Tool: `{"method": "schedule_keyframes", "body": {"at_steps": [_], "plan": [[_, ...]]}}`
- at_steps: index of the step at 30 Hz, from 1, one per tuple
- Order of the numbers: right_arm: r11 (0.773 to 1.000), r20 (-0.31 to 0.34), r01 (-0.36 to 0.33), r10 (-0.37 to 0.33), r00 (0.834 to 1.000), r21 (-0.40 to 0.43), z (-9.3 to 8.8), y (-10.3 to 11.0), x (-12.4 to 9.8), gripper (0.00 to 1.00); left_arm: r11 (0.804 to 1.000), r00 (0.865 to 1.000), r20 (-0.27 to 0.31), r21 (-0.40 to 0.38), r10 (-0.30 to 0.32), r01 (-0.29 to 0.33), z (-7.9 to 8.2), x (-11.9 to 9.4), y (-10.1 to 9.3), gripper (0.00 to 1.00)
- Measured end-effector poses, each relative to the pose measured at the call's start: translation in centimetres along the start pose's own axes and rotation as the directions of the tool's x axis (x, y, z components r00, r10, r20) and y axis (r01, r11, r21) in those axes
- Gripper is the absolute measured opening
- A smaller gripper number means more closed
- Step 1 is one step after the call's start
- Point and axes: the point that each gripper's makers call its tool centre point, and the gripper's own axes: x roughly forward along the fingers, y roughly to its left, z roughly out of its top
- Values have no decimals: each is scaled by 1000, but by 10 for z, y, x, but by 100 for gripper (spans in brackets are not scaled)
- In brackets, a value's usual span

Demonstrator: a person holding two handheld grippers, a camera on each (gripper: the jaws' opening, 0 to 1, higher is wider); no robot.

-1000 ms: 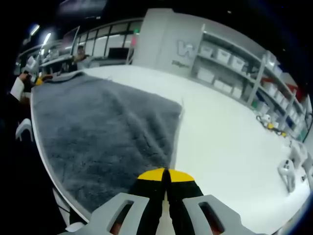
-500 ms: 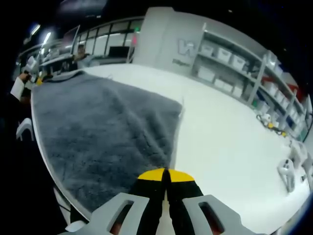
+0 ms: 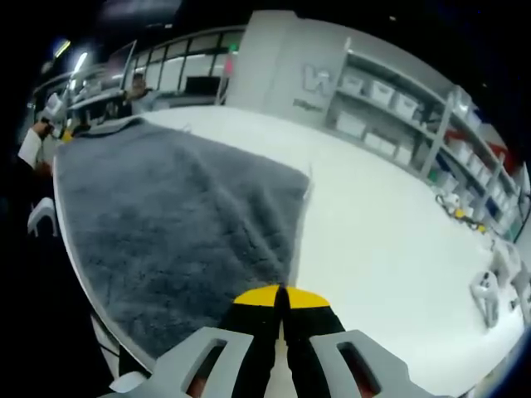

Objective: Open the folded towel by lifting each exposed corner and separating the folded layers until the towel lies flat within the target outline without major curled edges

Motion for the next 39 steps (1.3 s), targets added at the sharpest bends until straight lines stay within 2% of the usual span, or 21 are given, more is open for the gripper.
{"method": "schedule_keyframes", "body": {"at_steps": [3,8,11,14,16,19,24,27,29,31,36,39], "plan": [[1000,-1,-18,18,1000,4,0,2,-3,0,1000,1000,10,2,-13,13,1,-1,-1,8],[999,6,-35,35,999,-16,2,4,-6,0,999,1000,28,34,-2,1,5,-5,-2,12],[999,18,-48,48,999,-19,5,5,-9,0,999,999,47,54,-9,7,9,-7,-5,19],[998,49,-66,67,997,-26,12,9,-12,0,997,999,54,77,-2,-2,11,-11,-5,19],[986,125,-167,165,978,7,27,26,-17,0,997,997,70,77,-20,15,15,-13,-9,19],[979,161,-203,198,967,13,35,32,-23,0,995,995,88,89,-50,42,20,-17,-16,19],[979,134,-204,204,970,-17,33,37,-27,0,991,990,107,108,-89,78,25,-23,-26,17],[977,126,-211,211,969,-20,32,39,-28,0,981,983,108,136,-151,136,25,-23,-37,12],[974,82,-219,223,971,-53,25,42,-30,0,976,980,86,137,-180,167,21,-23,-40,5],[974,67,-216,220,973,-63,22,42,-31,0,972,977,79,141,-199,187,19,-24,-43,3],[974,44,-216,219,975,-67,19,41,-38,0,969,978,53,159,-201,190,13,-24,-41,2],[969,22,-234,237,971,-75,14,45,-41,0,976,981,61,128,-184,175,13,-26,-35,1]]}}
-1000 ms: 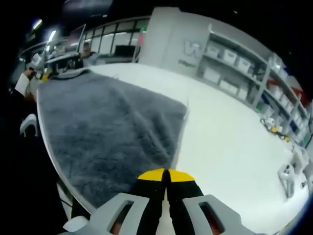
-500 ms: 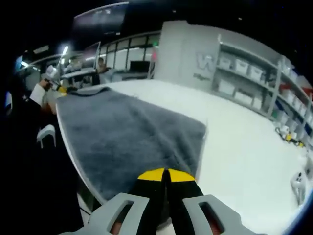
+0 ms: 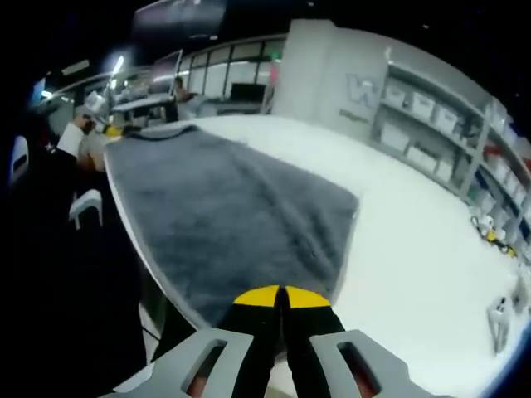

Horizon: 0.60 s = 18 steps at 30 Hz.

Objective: Open the folded towel by lifting each exposed corner and separating the folded layers until the towel lies flat within the target outline without major curled edges

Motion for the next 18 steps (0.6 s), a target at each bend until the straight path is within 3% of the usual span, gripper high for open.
{"method": "schedule_keyframes", "body": {"at_steps": [4,18], "plan": [[999,-8,-40,40,999,-22,1,13,-2,0,1000,1000,0,-4,-5,5,-2,-1,-3,1],[997,-167,-13,1,986,-75,-27,13,-5,0,999,993,-107,12,-45,47,-20,14,-15,1]]}}
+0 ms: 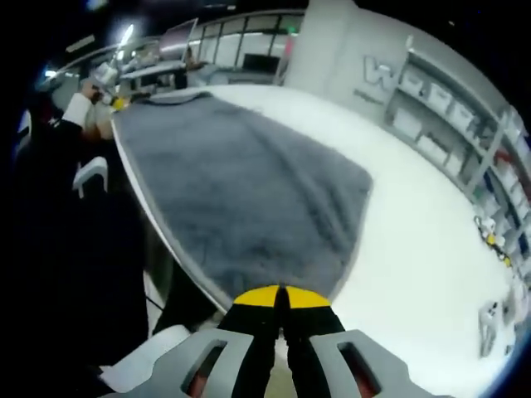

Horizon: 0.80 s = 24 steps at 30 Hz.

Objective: Open the folded towel by lifting each exposed corner and separating the folded layers until the towel lies flat within the target outline without major curled edges

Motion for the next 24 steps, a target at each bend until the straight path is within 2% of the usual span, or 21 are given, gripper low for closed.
{"method": "schedule_keyframes", "body": {"at_steps": [5,14,24], "plan": [[1000,-18,-3,3,1000,5,-4,0,1,0,1000,1000,-29,3,-11,11,-5,5,-6,1],[1000,-33,-6,7,999,26,-11,3,-5,0,1000,999,-41,18,-7,8,-7,2,-6,0],[999,-17,-17,18,1000,46,-13,4,-7,0,1000,997,-71,18,19,-18,-14,-5,-5,0]]}}
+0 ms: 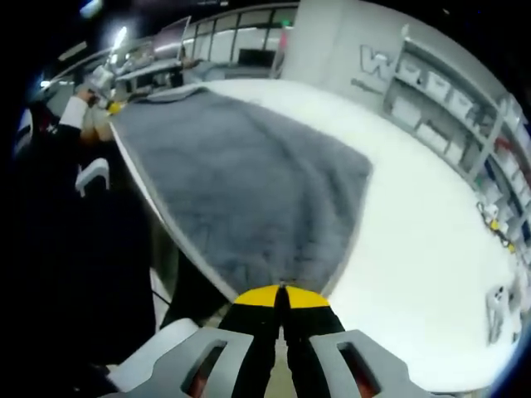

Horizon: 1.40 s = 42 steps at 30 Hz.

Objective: Open the folded towel by lifting each exposed corner and separating the folded layers until the towel lies flat within the target outline without major curled edges

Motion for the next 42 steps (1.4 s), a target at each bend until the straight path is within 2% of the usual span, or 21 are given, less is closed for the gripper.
{"method": "schedule_keyframes", "body": {"at_steps": [8,10,11,13,15,16,17,19,20,22,23,25,27,30,37,40,42], "plan": [[1000,5,-20,20,1000,12,-1,3,-2,0,1000,1000,-1,-27,-6,6,-2,-2,4,0],[999,0,-33,33,999,-19,-1,6,-5,0,1000,1000,-2,-16,25,-25,0,-5,10,0],[999,4,-28,28,1000,-21,0,4,-5,0,998,998,14,-44,55,-55,3,-6,16,0],[1000,35,-2,3,999,-19,6,-2,-6,0,997,998,42,-65,54,-51,9,-8,17,0],[998,96,47,-49,994,30,18,-16,-8,0,997,996,76,-71,39,-33,16,-9,15,0],[998,114,51,-55,992,43,22,-19,-9,0,998,994,100,-61,40,-34,21,-10,14,0],[998,120,48,-53,991,42,23,-19,-9,0,998,994,98,-61,38,-32,22,-10,14,0],[997,162,56,-63,985,48,31,-22,-10,0,999,994,108,-44,31,-27,25,-10,11,1],[996,190,65,-75,979,58,37,-25,-11,0,999,990,135,-20,36,-34,31,-10,12,1],[992,243,96,-112,964,77,48,-34,-11,0,999,986,166,-36,34,-29,39,-10,12,3],[992,248,98,-116,962,82,50,-35,-11,0,999,985,169,-36,35,-29,40,-10,12,6],[988,288,119,-144,947,102,58,-44,-11,0,998,982,178,-13,58,-57,43,-8,16,10],[984,313,145,-169,934,100,65,-50,-11,0,999,983,173,-14,53,-52,43,-7,15,10],[982,343,159,-186,921,104,74,-61,-9,0,999,980,194,-2,45,-45,49,-9,10,11],[983,369,149,-180,912,110,85,-78,1,3,998,973,232,62,4,-19,61,-13,-5,16],[981,360,166,-190,913,98,86,-85,3,9,997,970,244,78,1,-21,63,-14,-6,22],[980,370,172,-198,908,101,92,-89,2,11,996,964,264,82,-5,-17,66,-16,-6,27]]}}
